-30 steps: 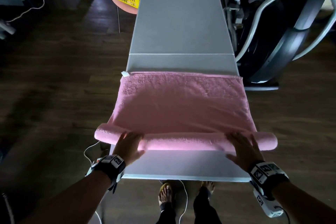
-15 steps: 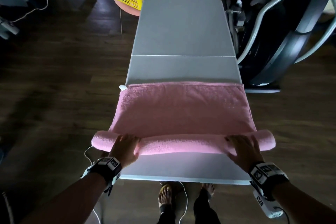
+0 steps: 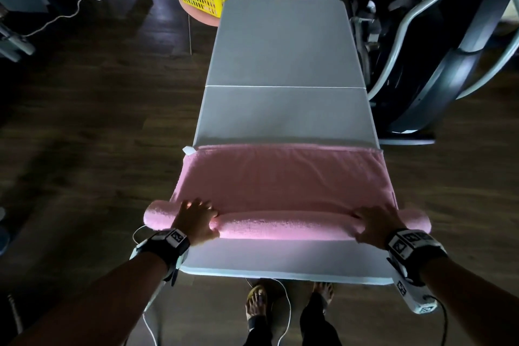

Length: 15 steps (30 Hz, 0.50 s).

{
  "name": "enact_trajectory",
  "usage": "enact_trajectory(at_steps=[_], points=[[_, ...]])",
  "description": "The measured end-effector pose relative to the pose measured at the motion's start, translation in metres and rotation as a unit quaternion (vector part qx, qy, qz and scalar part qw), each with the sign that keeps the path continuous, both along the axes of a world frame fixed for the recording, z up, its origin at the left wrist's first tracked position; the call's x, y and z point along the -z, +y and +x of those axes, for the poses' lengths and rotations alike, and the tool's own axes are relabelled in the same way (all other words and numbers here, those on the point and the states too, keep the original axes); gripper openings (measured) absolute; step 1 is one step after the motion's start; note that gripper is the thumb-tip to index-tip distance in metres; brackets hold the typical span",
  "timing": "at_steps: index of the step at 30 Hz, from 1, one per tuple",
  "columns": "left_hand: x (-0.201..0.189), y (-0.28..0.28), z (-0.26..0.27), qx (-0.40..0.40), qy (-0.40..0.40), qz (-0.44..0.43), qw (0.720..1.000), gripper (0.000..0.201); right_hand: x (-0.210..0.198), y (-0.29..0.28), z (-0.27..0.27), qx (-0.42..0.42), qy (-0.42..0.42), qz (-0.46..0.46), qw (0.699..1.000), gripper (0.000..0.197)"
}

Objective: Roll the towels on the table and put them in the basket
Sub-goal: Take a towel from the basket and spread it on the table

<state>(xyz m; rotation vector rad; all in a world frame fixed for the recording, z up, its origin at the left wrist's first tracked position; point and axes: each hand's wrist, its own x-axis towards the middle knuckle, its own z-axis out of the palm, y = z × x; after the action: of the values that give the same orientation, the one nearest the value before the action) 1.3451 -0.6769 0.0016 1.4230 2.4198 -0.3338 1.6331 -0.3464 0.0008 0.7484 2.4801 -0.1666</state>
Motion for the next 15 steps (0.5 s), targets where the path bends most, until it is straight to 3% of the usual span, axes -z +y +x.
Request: enact_trajectory(at_steps=[3, 5, 8, 11, 13, 15], points=[[-0.007, 0.010, -0.008, -0.026, -0.007, 0.052, 0.998, 0.049, -0.006, 0.003, -0.009, 0.021, 0.054, 0.012, 0.998, 0.052], [0.000, 0.007, -0.010, -0.052, -0.032, 0.075, 0.995, 0.060, -0.004, 0.004, -0.006, 0.050, 0.089, -0.019, 0.995, 0.059], [0.010, -0.002, 0.000, -0.021, -0.033, 0.032, 0.999, 0.058, 0.001, -0.003, 0.004, 0.029, 0.021, -0.043, 0.998, 0.078], [0.008, 0.000, 0.007, 0.018, -0.009, -0.022, 1.000, 0.040, 0.003, -0.004, 0.010, -0.011, 0.035, 0.010, 0.999, 0.057], [0.001, 0.006, 0.008, 0.025, -0.018, -0.041, 0.999, 0.046, -0.004, 0.000, 0.005, -0.011, 0.026, 0.012, 1.000, 0.053], [0.001, 0.006, 0.003, -0.017, -0.013, 0.015, 1.000, 0.060, -0.011, 0.004, -0.002, 0.013, 0.039, 0.006, 0.999, 0.047]])
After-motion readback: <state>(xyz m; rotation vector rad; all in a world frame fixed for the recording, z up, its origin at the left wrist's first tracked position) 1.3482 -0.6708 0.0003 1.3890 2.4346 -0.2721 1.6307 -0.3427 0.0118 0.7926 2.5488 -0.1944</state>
